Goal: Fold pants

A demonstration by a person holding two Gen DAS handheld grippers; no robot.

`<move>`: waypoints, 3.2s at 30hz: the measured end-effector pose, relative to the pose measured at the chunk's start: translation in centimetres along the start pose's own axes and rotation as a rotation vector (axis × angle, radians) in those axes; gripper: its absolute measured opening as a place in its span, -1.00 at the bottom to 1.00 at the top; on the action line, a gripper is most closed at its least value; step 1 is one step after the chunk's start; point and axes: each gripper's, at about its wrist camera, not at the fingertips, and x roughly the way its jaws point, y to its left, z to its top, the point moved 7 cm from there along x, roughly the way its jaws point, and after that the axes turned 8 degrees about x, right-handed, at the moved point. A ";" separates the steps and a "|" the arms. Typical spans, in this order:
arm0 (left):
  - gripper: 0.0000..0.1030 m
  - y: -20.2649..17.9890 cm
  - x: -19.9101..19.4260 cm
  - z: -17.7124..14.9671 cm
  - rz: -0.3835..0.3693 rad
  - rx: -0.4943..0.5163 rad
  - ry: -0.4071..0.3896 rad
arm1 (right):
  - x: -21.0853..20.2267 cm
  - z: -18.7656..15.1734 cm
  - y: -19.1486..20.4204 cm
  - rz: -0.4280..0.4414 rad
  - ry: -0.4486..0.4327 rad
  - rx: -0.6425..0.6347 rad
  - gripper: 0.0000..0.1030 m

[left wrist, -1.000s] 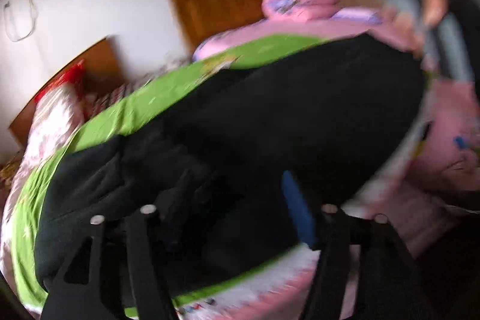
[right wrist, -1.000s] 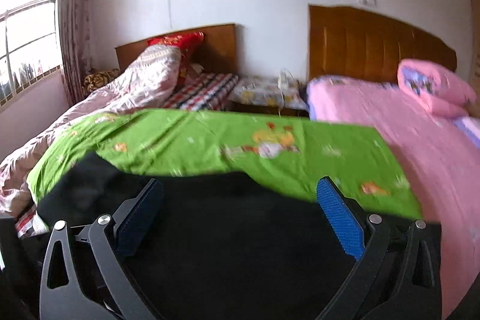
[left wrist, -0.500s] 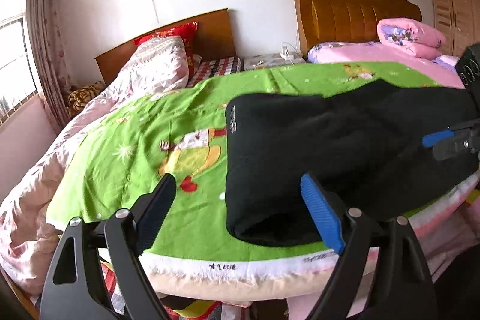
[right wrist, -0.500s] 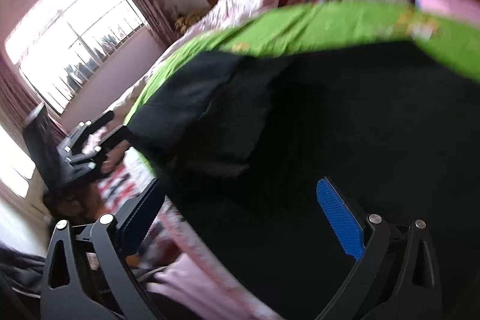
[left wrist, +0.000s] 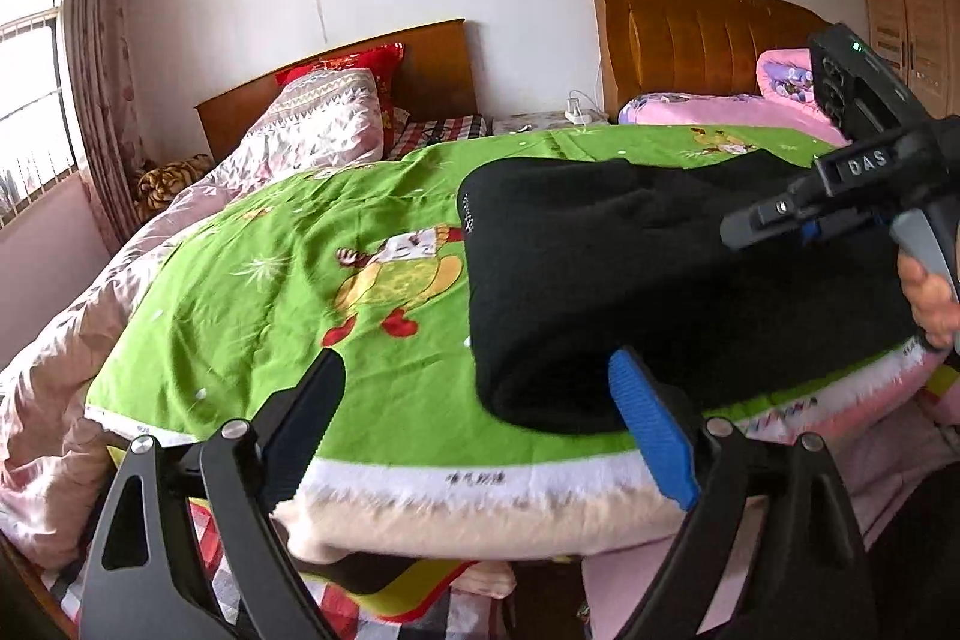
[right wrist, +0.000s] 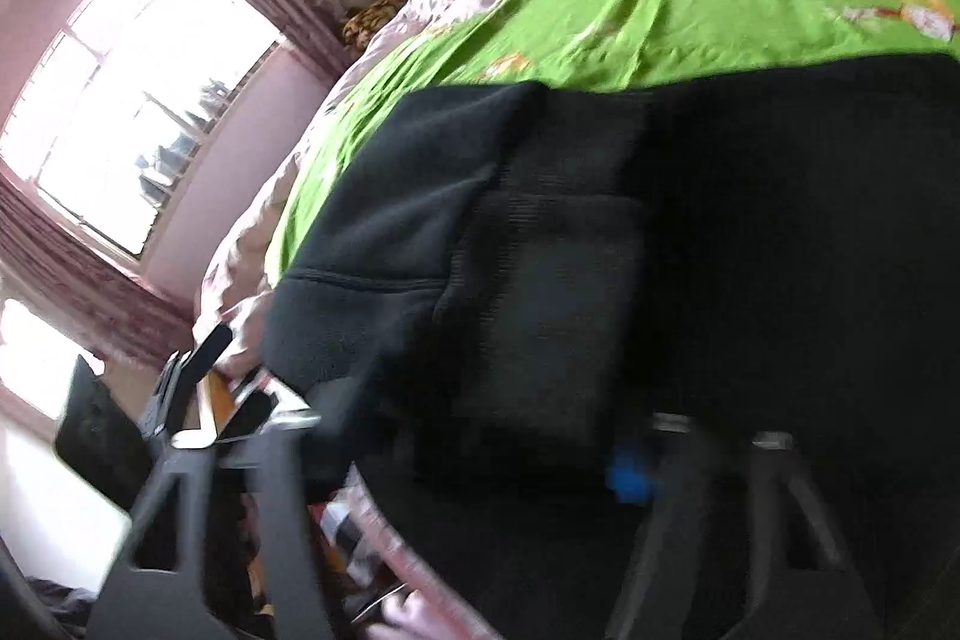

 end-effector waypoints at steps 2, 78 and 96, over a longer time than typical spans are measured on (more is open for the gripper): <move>0.74 0.0 0.0 -0.4 0.003 0.016 0.009 | -1.4 0.4 0.5 -0.022 -0.081 -0.039 -0.61; 0.97 -7.9 8.6 4.7 -0.071 0.075 0.164 | -6.3 -5.3 -4.0 -0.402 -0.223 -0.390 0.56; 0.96 -10.4 15.0 13.2 -0.165 0.142 0.281 | -4.1 -1.3 -3.5 -0.286 -0.023 -0.424 0.72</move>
